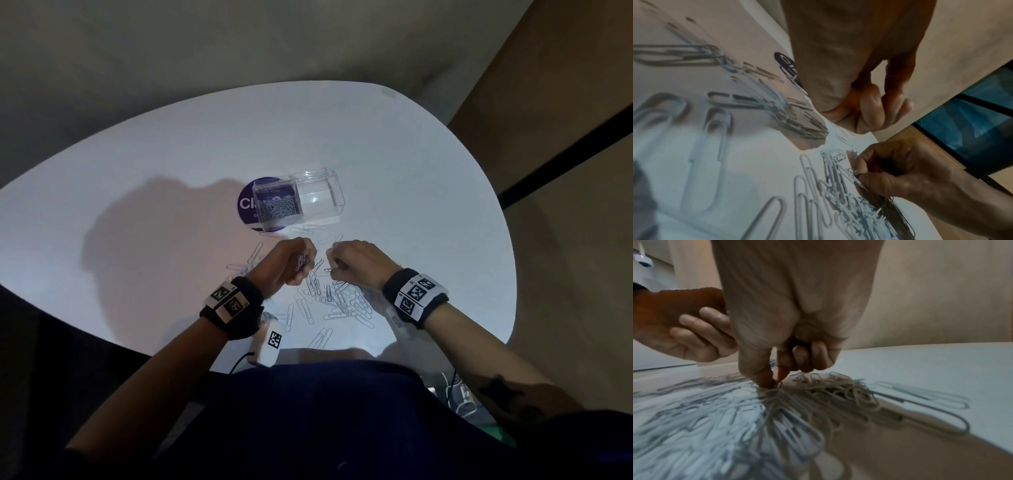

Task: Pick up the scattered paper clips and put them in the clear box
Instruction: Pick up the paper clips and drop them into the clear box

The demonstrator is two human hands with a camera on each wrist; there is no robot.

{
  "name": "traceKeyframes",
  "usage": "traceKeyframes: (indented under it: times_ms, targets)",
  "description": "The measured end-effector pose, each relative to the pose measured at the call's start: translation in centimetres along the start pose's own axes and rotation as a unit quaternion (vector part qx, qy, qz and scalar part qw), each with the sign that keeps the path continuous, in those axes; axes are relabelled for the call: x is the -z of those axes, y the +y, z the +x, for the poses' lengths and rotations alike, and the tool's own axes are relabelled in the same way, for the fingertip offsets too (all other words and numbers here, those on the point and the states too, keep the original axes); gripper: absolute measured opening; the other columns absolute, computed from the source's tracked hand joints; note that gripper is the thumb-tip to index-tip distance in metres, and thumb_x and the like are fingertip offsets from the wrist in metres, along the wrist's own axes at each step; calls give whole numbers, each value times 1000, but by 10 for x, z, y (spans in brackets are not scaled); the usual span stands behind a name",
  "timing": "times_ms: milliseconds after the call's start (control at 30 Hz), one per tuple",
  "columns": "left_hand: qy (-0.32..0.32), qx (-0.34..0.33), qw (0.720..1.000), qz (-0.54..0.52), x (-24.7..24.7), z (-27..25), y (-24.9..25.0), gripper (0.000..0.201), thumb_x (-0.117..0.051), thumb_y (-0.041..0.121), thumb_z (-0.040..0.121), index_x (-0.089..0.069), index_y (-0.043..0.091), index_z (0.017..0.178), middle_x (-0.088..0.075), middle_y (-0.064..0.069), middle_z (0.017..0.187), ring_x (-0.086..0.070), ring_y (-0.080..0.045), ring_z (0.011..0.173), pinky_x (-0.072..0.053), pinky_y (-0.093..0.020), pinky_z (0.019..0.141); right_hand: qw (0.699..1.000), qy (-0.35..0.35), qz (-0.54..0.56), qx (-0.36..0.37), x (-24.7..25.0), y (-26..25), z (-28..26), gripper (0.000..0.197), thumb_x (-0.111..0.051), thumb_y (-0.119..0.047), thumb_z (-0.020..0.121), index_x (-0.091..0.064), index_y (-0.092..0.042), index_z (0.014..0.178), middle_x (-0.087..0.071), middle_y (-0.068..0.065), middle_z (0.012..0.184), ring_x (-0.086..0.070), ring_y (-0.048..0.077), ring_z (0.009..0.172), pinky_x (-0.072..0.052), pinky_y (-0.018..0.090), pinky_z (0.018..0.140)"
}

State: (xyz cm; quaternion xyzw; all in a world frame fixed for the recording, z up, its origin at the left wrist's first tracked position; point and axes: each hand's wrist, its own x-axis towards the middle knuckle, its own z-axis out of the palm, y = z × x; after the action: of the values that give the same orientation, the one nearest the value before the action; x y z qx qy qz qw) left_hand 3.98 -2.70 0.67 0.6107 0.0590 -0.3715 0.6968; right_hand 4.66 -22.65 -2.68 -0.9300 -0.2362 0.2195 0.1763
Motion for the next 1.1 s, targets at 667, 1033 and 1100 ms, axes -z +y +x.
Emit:
traceKeyframes:
  times_ms: [667, 1033, 1100]
  targets:
    - [193, -197, 808, 520, 63, 37, 76, 27, -41, 9, 68, -64, -6, 69, -66, -23, 68, -63, -38, 61, -53, -44, 60, 753, 57, 627, -189, 96, -50, 49, 17, -48, 4, 88, -59, -3, 78, -54, 8, 65, -50, 14, 48, -45, 18, 44]
    - [300, -166, 816, 466, 59, -1, 82, 31, -42, -6, 81, -63, 6, 100, -72, -15, 97, -66, -34, 88, -52, -43, 78, 894, -5, 413, -173, 98, -93, 112, 12, -54, 5, 79, -63, -3, 80, -58, 16, 76, -54, 25, 68, -42, 32, 60]
    - [313, -167, 827, 436, 62, -7, 73, 27, -42, -3, 82, -63, 9, 95, -72, -12, 89, -65, -31, 82, -52, -41, 74, 910, -20, 382, -161, 95, -95, 115, 11, -56, 0, 83, -66, 1, 87, -61, 13, 85, -58, 25, 79, -44, 33, 69]
